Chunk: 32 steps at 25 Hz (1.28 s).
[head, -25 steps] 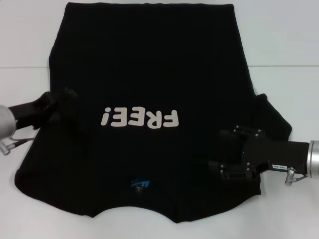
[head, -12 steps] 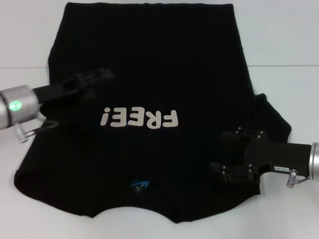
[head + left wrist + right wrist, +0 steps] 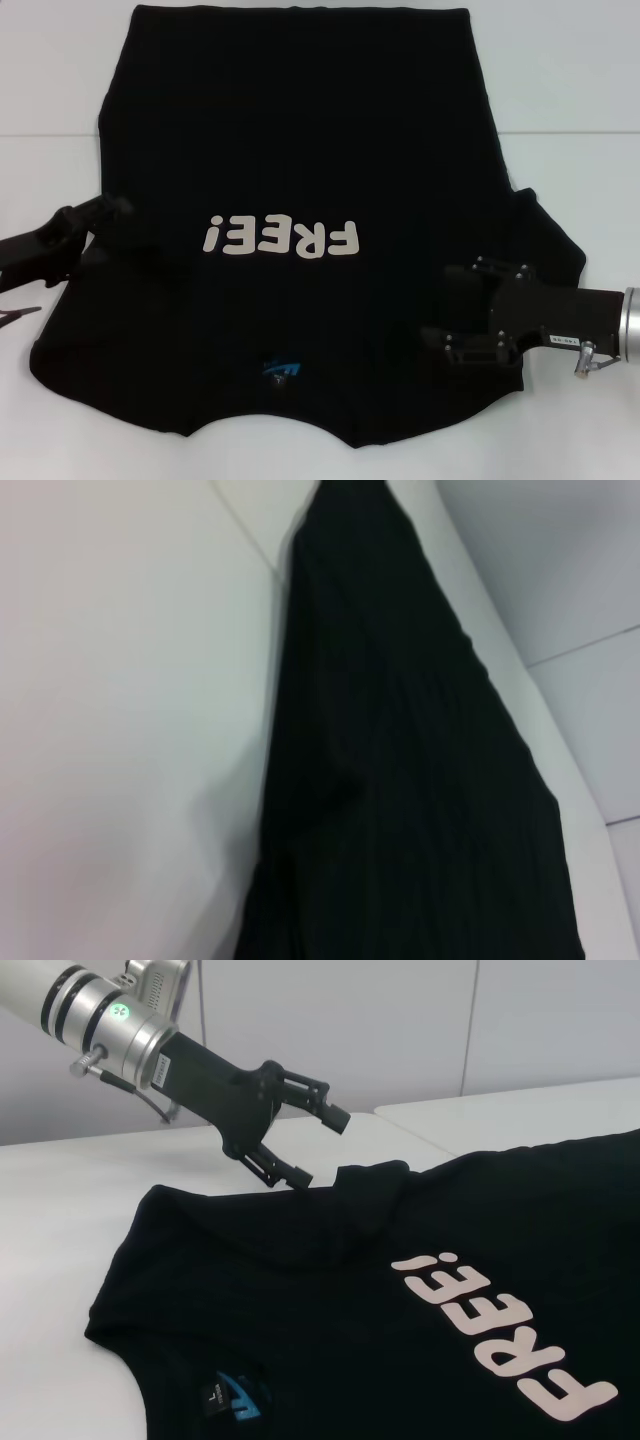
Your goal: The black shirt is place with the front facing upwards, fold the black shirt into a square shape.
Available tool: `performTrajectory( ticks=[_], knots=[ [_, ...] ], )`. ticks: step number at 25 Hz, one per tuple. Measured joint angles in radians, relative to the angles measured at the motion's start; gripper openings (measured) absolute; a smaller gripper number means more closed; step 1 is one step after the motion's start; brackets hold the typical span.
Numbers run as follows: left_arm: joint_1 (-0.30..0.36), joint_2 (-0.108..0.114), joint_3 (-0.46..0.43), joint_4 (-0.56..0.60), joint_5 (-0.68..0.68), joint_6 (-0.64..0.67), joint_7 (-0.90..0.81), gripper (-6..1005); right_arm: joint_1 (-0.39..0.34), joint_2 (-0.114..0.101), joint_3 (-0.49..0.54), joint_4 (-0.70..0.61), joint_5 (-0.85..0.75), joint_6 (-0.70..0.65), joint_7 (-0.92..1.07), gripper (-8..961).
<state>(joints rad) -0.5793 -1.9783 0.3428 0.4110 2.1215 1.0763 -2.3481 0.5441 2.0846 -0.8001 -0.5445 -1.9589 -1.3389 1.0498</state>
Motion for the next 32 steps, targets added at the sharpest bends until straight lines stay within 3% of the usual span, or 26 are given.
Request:
performTrajectory(
  ticks=[13,24,32],
  knots=[
    [-0.050,-0.020,0.042,-0.063,0.003,-0.113,-0.002,961,-0.005,-0.002,-0.002,0.000,0.000,-0.002,0.001,914],
    [-0.059,-0.030,0.042,-0.067,-0.004,-0.167,-0.004,961,-0.006,-0.002,-0.002,0.000,0.000,-0.003,0.001,914],
    [-0.103,-0.037,0.042,-0.065,0.001,-0.242,0.003,960,-0.006,0.000,-0.002,0.000,0.000,-0.013,0.001,914]
  ],
)
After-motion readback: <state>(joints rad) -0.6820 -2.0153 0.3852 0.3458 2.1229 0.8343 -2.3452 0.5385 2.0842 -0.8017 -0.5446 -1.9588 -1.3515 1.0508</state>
